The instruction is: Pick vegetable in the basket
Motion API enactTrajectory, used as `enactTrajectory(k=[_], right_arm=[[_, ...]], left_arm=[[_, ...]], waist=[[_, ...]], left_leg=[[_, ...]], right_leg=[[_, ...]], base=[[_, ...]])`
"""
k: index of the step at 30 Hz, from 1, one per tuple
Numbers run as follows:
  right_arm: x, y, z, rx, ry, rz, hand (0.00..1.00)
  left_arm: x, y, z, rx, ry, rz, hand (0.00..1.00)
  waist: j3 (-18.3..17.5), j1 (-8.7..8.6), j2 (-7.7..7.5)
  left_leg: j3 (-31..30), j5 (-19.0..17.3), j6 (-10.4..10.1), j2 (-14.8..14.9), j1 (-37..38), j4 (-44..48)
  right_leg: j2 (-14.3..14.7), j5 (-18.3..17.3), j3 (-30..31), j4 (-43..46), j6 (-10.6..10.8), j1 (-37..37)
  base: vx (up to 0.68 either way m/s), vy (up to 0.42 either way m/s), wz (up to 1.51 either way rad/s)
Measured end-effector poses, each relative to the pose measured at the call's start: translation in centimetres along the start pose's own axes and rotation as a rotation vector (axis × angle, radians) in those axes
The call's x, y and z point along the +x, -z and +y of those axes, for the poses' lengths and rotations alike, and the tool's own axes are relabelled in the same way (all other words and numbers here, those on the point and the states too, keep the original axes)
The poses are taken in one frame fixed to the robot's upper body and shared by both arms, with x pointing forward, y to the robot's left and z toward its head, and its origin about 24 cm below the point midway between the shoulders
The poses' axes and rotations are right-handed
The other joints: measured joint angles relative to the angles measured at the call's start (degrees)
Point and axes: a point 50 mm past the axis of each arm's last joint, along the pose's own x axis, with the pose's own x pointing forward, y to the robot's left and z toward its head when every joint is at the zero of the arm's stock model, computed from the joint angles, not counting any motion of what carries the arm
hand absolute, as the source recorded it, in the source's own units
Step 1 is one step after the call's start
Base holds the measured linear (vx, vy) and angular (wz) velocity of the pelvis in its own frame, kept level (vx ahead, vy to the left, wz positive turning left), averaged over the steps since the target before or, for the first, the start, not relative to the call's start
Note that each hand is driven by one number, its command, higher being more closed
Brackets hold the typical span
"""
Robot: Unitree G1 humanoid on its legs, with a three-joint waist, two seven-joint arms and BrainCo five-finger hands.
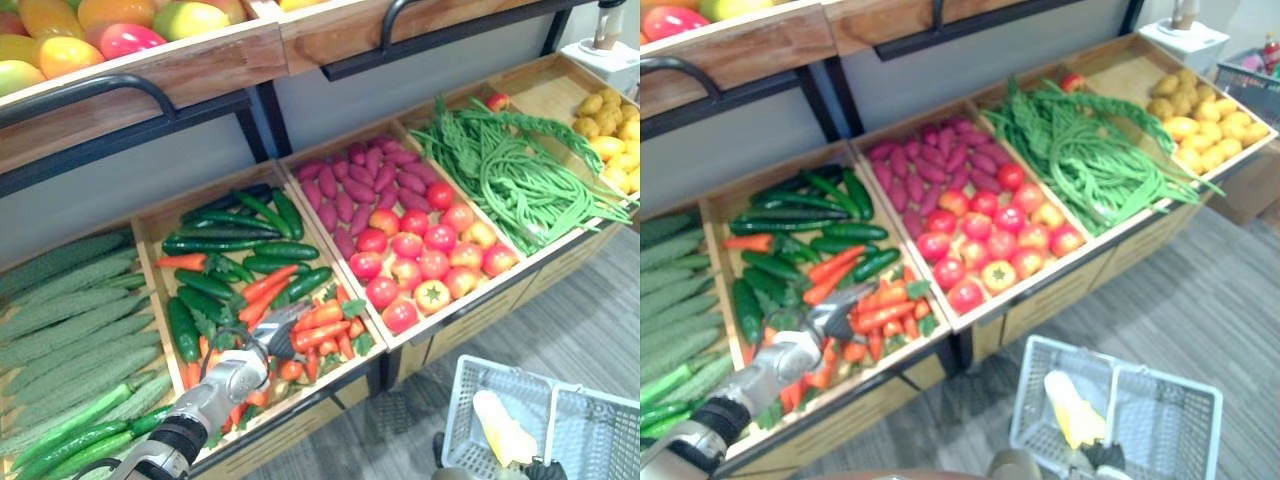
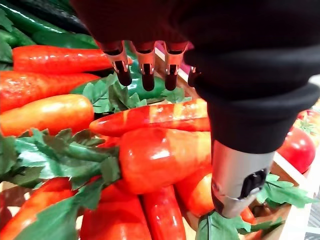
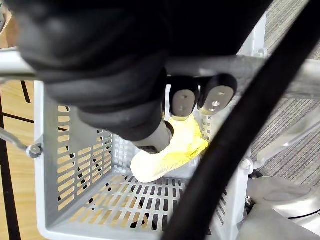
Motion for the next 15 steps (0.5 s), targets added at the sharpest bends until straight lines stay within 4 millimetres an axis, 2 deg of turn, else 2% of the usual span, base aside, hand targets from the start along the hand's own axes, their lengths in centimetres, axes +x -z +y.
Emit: enactTrajectory(k=[3,15], right_arm=[[0.1,-0.4,0.2,0.003,-0.004,-0.010,1.00],[0.4,-1.8,0.6,0.012,-0.006,-0.049,1.00]], left_arm=[[0.1,0.0,0.0,-0.001,-0.001,0.001,0.00],[0.7,1.7,-0.1,0.005,0.001,0.123,0.00]], waist=[[0.42,-0.89,-0.01],[2.37,-1.31,0.66]], left_leg=[[0.07,-0.05,-0.07,0.02,-0.06,0.01],[2.21,-0.19,-0.30,0.07,-0.93,0.07]], right_leg=[[0.04,0.00,0.13,0.00,0.00,-0.17],[0.88,0.70,3.14,0.02,-0.23,-2.96]], base=[[-0.05,-0.056,-0.02],[-0.05,-0.054,-0.13]])
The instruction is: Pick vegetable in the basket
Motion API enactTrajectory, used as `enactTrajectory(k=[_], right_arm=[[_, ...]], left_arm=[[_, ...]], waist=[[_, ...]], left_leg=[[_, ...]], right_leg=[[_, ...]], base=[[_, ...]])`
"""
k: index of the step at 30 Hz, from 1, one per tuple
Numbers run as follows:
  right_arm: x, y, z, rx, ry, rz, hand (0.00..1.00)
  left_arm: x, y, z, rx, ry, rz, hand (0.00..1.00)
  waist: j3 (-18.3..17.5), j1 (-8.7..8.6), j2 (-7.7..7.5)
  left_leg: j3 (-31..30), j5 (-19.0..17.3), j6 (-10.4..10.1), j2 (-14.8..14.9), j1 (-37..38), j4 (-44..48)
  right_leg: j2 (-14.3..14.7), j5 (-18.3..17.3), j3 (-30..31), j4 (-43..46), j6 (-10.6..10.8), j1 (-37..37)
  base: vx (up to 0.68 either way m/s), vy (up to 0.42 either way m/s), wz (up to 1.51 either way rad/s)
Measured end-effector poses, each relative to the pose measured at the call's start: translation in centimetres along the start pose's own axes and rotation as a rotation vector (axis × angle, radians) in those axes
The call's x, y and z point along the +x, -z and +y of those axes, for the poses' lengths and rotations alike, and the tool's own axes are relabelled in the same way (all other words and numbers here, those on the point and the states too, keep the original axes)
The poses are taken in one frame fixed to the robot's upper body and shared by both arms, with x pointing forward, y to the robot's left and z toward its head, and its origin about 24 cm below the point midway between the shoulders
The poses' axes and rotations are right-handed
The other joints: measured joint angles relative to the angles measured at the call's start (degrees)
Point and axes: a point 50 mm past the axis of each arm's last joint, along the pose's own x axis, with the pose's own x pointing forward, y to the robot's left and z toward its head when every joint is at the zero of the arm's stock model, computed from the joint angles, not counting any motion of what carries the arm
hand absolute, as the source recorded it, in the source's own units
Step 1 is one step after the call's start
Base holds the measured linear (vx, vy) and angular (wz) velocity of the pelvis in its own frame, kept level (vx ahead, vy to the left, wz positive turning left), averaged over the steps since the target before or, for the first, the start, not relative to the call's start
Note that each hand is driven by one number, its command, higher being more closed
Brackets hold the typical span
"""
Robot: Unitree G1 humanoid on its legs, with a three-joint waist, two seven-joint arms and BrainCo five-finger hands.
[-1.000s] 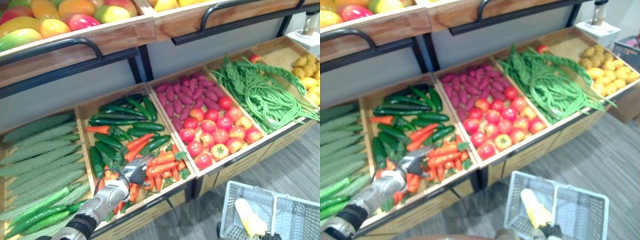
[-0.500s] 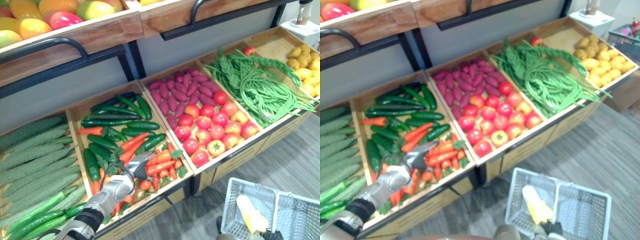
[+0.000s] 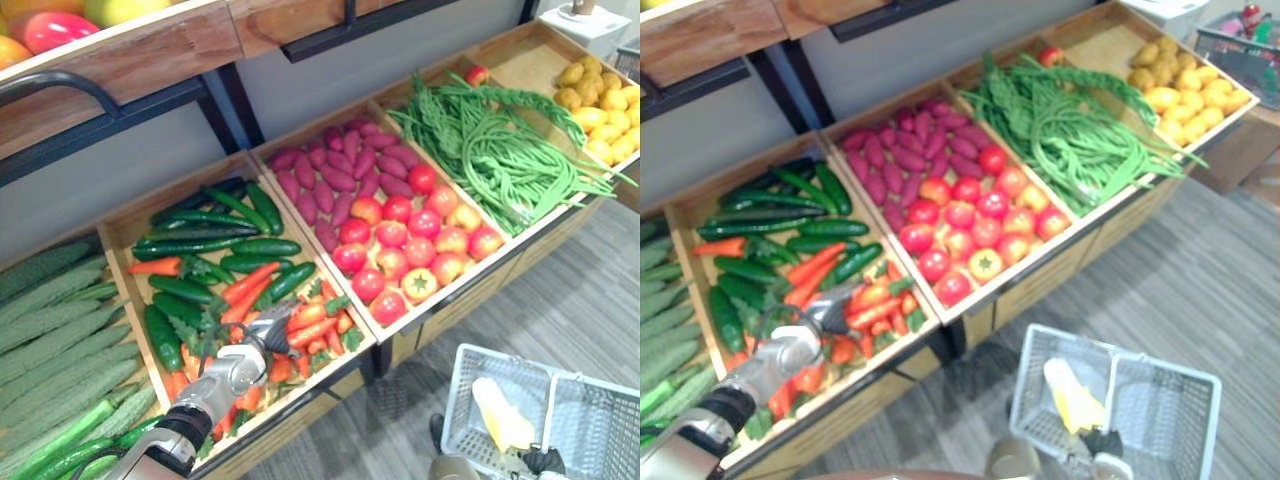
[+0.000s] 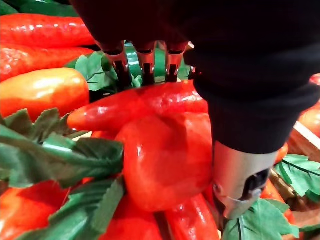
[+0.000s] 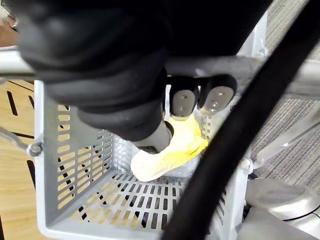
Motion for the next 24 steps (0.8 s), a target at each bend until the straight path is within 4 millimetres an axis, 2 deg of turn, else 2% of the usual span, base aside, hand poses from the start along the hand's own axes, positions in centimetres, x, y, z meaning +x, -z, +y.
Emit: enactTrajectory(k=[2,3,11,24], right_arm=[[0.0,-0.1,0.0,0.001,0.002,-0.003,1.00],[0.1,-0.3,0.1,0.003,0.002,-0.008,1.00],[0.2,-0.6,0.2,0.004,0.006,-0.015,1.00],[0.2,-0.6,0.3,-0.004,0.002,-0.010,1.00]], left_arm=[[0.2,-0.1,0.1,-0.013,-0.024,0.009,0.00],[0.2,0.0,0.1,-0.014,-0.033,0.014,1.00],[1.0,0.0,1.7,-0.033,-0.115,0.040,1.00],[1.1,-0.7,1.1,-0.055,-0.091,0.032,1.00]], waist=[[0.53,0.05,0.05],[0.54,0.03,0.06],[0.95,-0.04,0.23],[1.43,-0.21,0.01]], left_leg=[[0.40,-0.07,-0.12,0.18,-0.01,0.03],[0.72,-0.09,-0.15,0.24,-0.15,0.04],[0.94,-0.09,-0.15,0.21,-0.56,0.17],[-1.26,-0.09,-0.14,0.36,0.58,0.40]], right_leg=[[0.22,0.01,0.22,0.00,-0.01,-0.20],[0.37,0.01,0.50,0.00,-0.01,-0.57],[0.48,0.25,1.14,0.01,0.03,-1.24],[0.26,0.22,-0.75,0.01,0.01,1.13]], base=[[-0.06,-0.066,-0.09],[-0.06,-0.064,-0.11],[-0.05,-0.063,-0.04],[-0.06,-0.059,0.06]])
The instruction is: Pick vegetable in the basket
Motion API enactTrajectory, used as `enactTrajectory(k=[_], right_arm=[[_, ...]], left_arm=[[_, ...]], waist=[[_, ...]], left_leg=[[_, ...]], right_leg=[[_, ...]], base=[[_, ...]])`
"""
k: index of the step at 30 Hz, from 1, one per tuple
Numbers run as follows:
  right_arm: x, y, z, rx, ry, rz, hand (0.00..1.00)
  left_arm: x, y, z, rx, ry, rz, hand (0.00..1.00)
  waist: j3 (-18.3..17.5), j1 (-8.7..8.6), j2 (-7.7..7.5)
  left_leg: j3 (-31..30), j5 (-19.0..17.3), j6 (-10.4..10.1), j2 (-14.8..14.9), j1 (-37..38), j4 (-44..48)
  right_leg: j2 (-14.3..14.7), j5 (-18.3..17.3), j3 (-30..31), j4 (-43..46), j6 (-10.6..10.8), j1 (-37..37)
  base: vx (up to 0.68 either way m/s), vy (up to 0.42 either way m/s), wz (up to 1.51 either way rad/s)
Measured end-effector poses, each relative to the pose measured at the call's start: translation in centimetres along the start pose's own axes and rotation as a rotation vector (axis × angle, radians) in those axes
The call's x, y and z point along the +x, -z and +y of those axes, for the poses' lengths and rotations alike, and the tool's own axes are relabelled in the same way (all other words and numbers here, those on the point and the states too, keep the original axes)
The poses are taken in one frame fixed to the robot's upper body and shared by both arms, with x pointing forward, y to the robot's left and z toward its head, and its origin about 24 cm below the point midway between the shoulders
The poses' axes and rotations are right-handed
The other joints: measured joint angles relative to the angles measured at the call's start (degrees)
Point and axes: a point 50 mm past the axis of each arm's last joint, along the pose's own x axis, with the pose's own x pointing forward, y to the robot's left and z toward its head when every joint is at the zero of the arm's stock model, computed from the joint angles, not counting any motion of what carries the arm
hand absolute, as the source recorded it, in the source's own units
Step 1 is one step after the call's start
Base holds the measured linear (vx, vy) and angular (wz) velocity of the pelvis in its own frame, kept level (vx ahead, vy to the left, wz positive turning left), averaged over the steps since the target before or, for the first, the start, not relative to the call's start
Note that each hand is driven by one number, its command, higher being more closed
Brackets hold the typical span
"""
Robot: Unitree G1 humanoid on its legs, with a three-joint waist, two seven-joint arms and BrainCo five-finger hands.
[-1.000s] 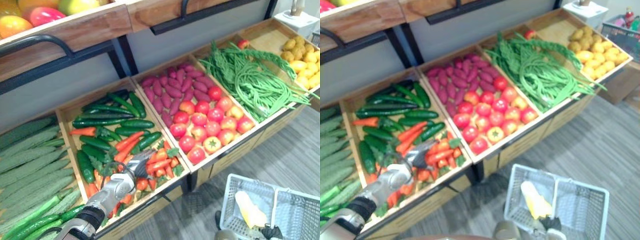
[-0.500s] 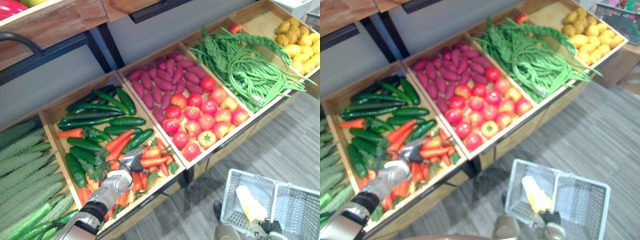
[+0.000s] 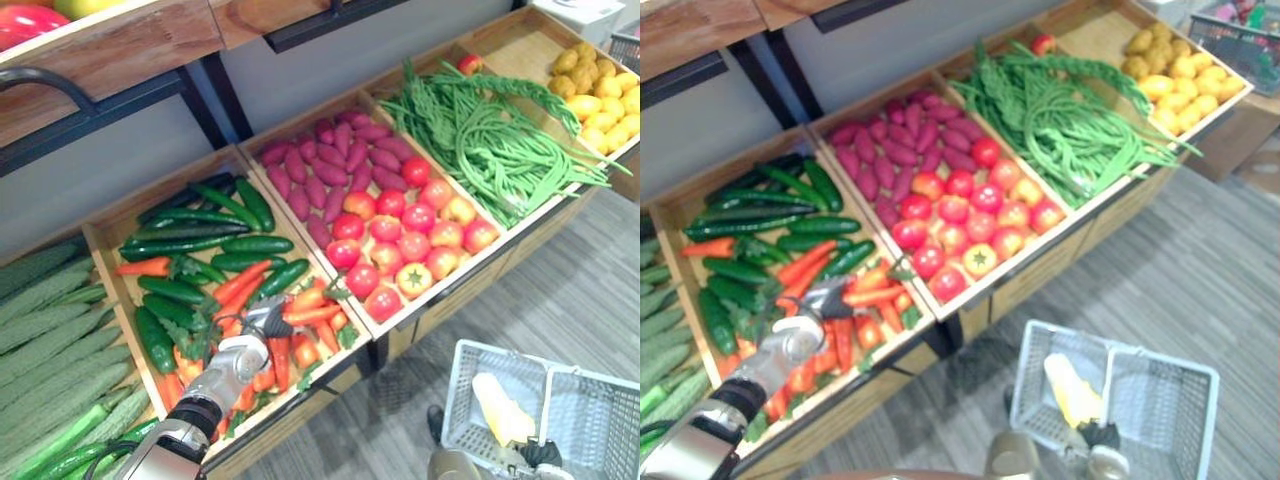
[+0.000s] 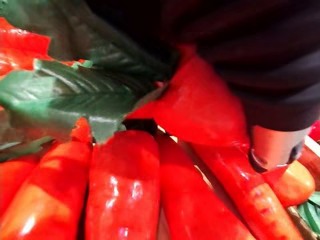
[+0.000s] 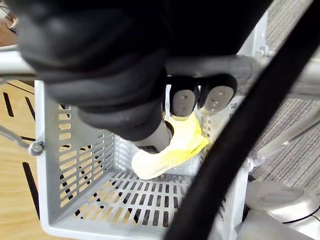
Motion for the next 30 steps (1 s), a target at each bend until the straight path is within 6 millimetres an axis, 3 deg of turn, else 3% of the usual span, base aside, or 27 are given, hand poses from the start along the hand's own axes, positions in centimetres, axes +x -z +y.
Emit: enactTrajectory(k=[14,18,22,25,30], right_arm=[[0.0,0.5,0.0,-0.018,-0.001,0.037,1.00],[-0.1,0.8,0.0,-0.026,-0.003,0.049,1.00],[-0.2,1.1,-0.1,-0.036,-0.001,0.061,1.00],[0.0,0.7,-0.9,-0.052,0.014,0.050,1.00],[0.6,-1.1,-3.3,-0.118,0.058,-0.008,1.00]], left_arm=[[-0.3,-1.8,0.6,-0.001,-0.021,-0.099,1.00],[-1.0,-1.7,1.8,0.041,-0.031,-0.146,1.00],[-1.8,-2.9,3.5,0.075,-0.062,-0.248,1.00],[-2.4,-4.3,4.3,0.101,-0.075,-0.336,1.00],[-3.6,-6.4,4.8,0.104,-0.051,-0.483,1.00]], waist=[[-0.23,0.82,-0.35],[-0.88,1.42,-0.77],[-1.76,2.77,-1.39],[-2.44,3.63,-1.71],[-3.13,3.54,-1.86]], left_leg=[[-4.68,0.03,0.03,0.99,0.18,0.93],[-5.70,0.09,0.11,0.98,0.09,0.94],[-6.10,0.16,0.22,0.73,0.34,0.82],[-6.12,0.26,0.39,-0.01,0.52,0.69],[-4.95,0.19,0.59,-0.92,1.67,0.15]], right_leg=[[0.04,-0.22,-4.09,-0.01,-0.35,3.05],[-0.12,-0.22,-5.47,0.00,-0.35,3.53],[-0.45,-0.22,-6.23,0.00,-0.35,4.09],[-1.17,-0.21,-6.26,-0.01,-0.35,4.18],[-1.73,0.05,-4.84,-0.01,0.02,4.16]], base=[[-0.05,-0.057,0.14],[-0.03,-0.035,0.10],[-0.02,-0.024,0.08],[-0.04,-0.006,0.01],[-0.06,-0.012,-0.15]])
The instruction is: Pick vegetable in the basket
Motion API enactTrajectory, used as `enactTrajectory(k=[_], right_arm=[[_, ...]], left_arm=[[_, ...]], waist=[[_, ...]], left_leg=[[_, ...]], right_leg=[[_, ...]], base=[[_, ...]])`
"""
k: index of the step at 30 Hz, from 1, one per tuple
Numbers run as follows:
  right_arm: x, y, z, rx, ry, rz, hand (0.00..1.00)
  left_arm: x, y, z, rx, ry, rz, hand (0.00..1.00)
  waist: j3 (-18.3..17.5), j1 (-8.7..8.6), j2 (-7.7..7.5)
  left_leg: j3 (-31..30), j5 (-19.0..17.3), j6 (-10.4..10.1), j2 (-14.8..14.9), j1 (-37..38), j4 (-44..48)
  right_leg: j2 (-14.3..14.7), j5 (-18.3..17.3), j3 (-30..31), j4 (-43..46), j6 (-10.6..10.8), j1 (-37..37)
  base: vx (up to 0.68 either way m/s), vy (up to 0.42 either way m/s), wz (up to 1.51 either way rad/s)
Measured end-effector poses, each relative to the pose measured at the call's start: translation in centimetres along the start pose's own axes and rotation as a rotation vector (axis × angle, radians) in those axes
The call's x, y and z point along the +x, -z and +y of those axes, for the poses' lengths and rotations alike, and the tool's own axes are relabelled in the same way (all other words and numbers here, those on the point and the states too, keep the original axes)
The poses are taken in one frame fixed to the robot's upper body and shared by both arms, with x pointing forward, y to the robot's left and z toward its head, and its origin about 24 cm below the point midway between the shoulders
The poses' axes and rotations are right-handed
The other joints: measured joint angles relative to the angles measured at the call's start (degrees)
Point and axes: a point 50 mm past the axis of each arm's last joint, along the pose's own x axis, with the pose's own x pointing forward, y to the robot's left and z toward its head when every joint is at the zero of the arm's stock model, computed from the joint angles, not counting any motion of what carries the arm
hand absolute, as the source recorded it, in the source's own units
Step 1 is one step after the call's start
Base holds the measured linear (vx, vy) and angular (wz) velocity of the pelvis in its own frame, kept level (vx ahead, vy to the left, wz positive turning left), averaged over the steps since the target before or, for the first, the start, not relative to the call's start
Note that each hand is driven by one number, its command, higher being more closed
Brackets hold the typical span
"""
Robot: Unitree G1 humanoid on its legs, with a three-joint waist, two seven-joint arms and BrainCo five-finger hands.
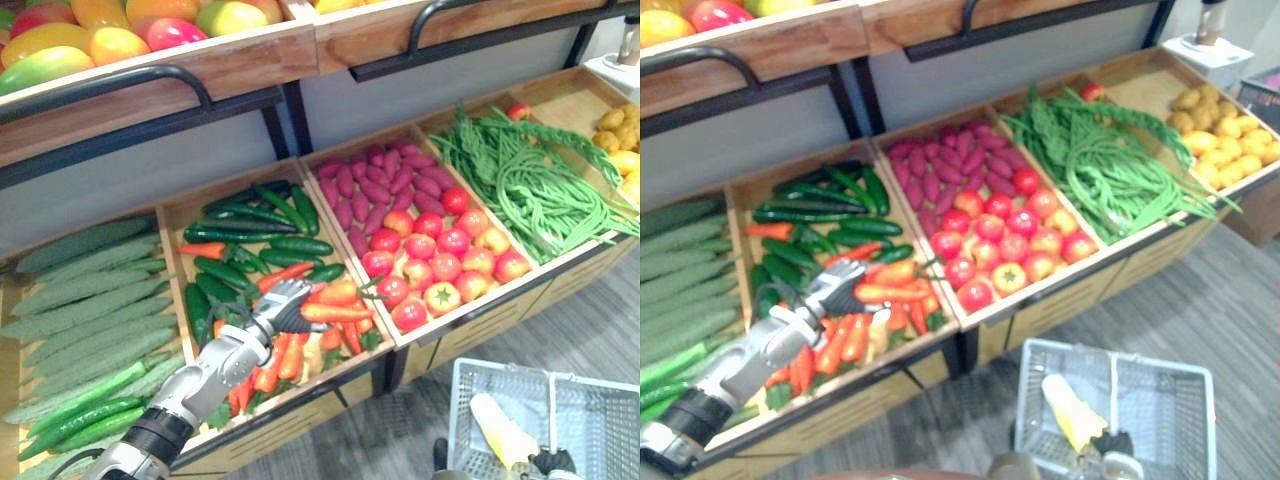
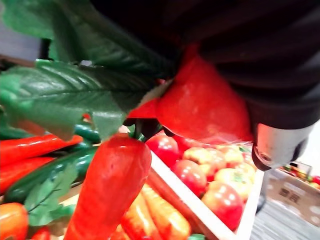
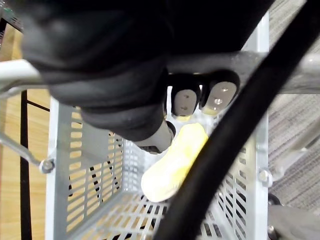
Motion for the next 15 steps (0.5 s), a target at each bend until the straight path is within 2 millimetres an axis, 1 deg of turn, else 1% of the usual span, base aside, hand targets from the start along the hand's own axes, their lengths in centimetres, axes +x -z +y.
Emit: enactTrajectory(k=[2,3,4,5,6,7,9,10,11,12,13,14,15], right_arm=[[0.3,-1.7,-1.0,-0.061,0.010,-0.073,1.00],[0.5,-3.0,-1.6,-0.094,0.009,-0.120,1.00],[0.6,-3.7,-1.9,-0.116,0.008,-0.145,1.00],[0.6,-4.9,-2.7,-0.175,0.010,-0.191,1.00],[0.6,-5.9,-3.4,-0.235,0.019,-0.232,1.00],[0.6,-6.3,-3.7,-0.261,0.020,-0.249,1.00],[0.5,-8.0,-4.6,-0.325,0.015,-0.306,1.00],[0.4,-8.4,-4.7,-0.340,0.013,-0.324,1.00],[0.2,-9.5,-4.8,-0.371,0.012,-0.366,1.00],[0.0,-10.1,-4.8,-0.389,0.009,-0.391,1.00],[-0.3,-11.3,-4.8,-0.442,-0.013,-0.439,1.00],[-0.8,-12.8,-4.6,-0.532,-0.036,-0.502,1.00],[-1.1,-13.3,-4.5,-0.569,-0.045,-0.527,1.00]], left_arm=[[-0.1,-1.1,-0.3,-0.035,0.016,-0.054,1.00],[-0.1,-1.9,-0.4,-0.033,0.031,-0.094,1.00],[0.0,-2.3,-0.5,-0.033,0.037,-0.117,1.00],[0.1,-3.2,-0.8,-0.041,0.052,-0.161,1.00],[0.1,-4.2,-1.0,-0.074,0.068,-0.208,1.00],[0.1,-4.7,-1.1,-0.083,0.076,-0.229,1.00],[0.2,-6.5,-1.5,-0.115,0.108,-0.314,1.00],[0.2,-6.8,-1.5,-0.128,0.111,-0.334,1.00],[0.5,-7.6,-1.5,-0.126,0.119,-0.377,1.00],[0.6,-8.0,-1.4,-0.120,0.123,-0.399,1.00],[1.0,-8.5,-1.3,-0.110,0.134,-0.439,1.00],[1.4,-9.2,-1.4,-0.101,0.153,-0.477,1.00],[1.5,-9.5,-1.5,-0.100,0.161,-0.492,1.00]], waist=[[-0.49,0.15,-0.21],[-0.59,0.16,-0.47],[-0.51,0.19,-0.67],[-0.69,0.08,-0.99],[-0.65,0.13,-1.24],[-0.69,0.13,-1.39],[-0.70,0.20,-1.61],[-0.75,0.18,-1.82],[-0.89,0.04,-1.72],[-0.90,0.05,-1.70],[-0.82,-0.02,-1.85],[-0.92,-0.18,-1.66],[-1.02,-0.15,-1.55]], left_leg=[[2.52,-0.02,-0.01,-0.17,0.48,-0.27],[4.28,-0.04,-0.03,-0.29,0.65,-0.33],[5.36,-0.06,-0.04,-0.30,0.97,-0.36],[6.91,-0.11,-0.09,-0.29,1.46,-0.36],[8.75,-0.30,-0.33,-0.15,2.33,-0.37],[9.56,-0.54,-0.43,-0.03,2.71,-0.27],[13.57,-1.73,-1.07,0.98,4.27,0.77],[14.51,-2.22,-1.21,1.19,4.25,1.23],[16.41,-2.90,-1.40,1.52,4.27,2.24],[17.25,-3.18,-1.48,1.60,4.33,2.64],[18.95,-3.68,-1.72,1.77,4.58,3.16],[21.27,-4.20,-2.07,2.10,5.36,3.76],[21.83,-4.32,-2.19,2.19,5.65,3.82]], right_leg=[[0.33,0.61,2.76,0.01,-0.03,-1.23],[0.60,1.11,4.46,0.01,-0.08,-2.15],[0.81,1.39,5.46,0.01,-0.11,-2.48],[1.19,1.69,6.91,0.02,-0.15,-2.97],[1.85,2.04,8.60,0.02,-0.32,-3.25],[2.15,2.11,9.30,0.02,-0.23,-3.34],[3.66,2.09,12.73,0.09,-0.68,-3.57],[3.94,2.00,13.56,0.16,-0.79,-3.99],[4.31,2.02,14.32,0.44,-0.82,-4.86],[4.48,2.07,14.44,0.80,-0.89,-5.34],[4.87,2.19,14.79,1.57,-1.04,-6.30],[5.56,2.42,15.76,2.22,-1.15,-6.92],[5.97,2.45,16.51,2.38,-1.13,-7.08]], base=[[-0.09,-0.026,-0.57],[-0.07,-0.025,-0.63],[-0.09,-0.041,-0.71],[-0.10,-0.061,-0.73],[-0.10,-0.068,-0.72],[-0.10,-0.083,-0.78],[-0.11,-0.093,-0.84],[-0.12,-0.091,-0.83],[-0.09,-0.063,-0.65],[-0.10,-0.068,-0.78],[-0.08,-0.058,-0.80],[-0.06,-0.053,-0.76],[-0.03,-0.047,-0.66]])
